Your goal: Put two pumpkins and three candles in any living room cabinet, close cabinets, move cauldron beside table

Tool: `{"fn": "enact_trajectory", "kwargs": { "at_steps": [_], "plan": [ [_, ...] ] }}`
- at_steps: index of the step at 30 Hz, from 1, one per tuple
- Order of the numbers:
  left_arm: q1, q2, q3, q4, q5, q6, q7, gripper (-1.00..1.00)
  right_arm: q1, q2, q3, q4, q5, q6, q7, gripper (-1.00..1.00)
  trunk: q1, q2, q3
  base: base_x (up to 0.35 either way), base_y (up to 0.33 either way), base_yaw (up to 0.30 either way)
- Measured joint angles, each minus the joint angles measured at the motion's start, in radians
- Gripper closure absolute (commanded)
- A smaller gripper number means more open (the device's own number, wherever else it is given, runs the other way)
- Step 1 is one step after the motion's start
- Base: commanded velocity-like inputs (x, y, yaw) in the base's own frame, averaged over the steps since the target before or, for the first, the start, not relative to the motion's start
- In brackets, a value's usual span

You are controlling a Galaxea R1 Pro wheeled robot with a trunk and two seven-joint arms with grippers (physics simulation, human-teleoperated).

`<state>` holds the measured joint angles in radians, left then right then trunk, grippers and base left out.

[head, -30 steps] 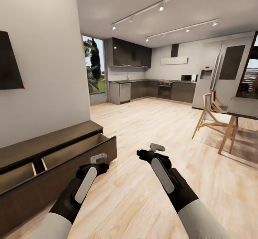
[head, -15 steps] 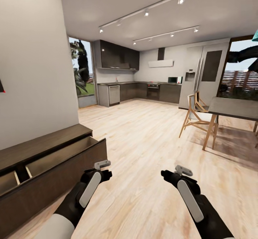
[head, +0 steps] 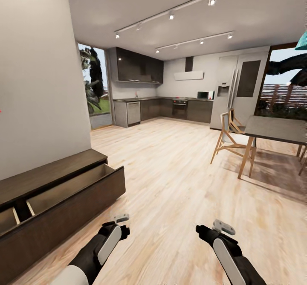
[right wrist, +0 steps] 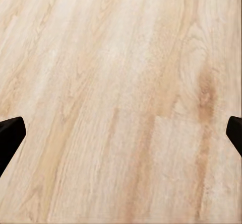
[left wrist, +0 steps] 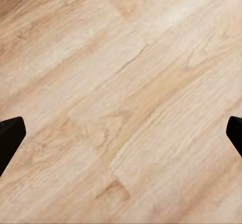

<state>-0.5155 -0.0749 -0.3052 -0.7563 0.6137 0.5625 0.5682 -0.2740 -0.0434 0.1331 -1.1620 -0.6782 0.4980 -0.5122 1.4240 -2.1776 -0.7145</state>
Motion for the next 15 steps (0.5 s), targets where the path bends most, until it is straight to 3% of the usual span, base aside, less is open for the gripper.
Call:
{"fn": "enact_trajectory", "kwargs": {
  "at_steps": [5, 10, 15],
  "plan": [
    [0.002, -0.004, -0.004, 0.038, 0.003, -0.021, 0.000, -1.00, 0.002, 0.000, -0.001, 0.049, 0.000, -0.038, 0.000, -1.00, 0.000, 0.000, -0.007, 0.000, 0.000, -0.162],
    [0.019, -0.001, -0.043, 0.049, 0.007, -0.076, 0.001, -1.00, 0.002, 0.000, -0.002, 0.130, 0.002, -0.070, 0.028, -1.00, 0.000, 0.000, -0.014, 0.000, 0.000, -0.167],
    [0.022, -0.002, -0.053, 0.075, 0.004, -0.098, 0.001, -1.00, 0.002, 0.001, -0.002, 0.156, 0.000, -0.081, 0.047, -1.00, 0.000, 0.000, -0.021, 0.000, 0.000, -0.168]
  ]
}}
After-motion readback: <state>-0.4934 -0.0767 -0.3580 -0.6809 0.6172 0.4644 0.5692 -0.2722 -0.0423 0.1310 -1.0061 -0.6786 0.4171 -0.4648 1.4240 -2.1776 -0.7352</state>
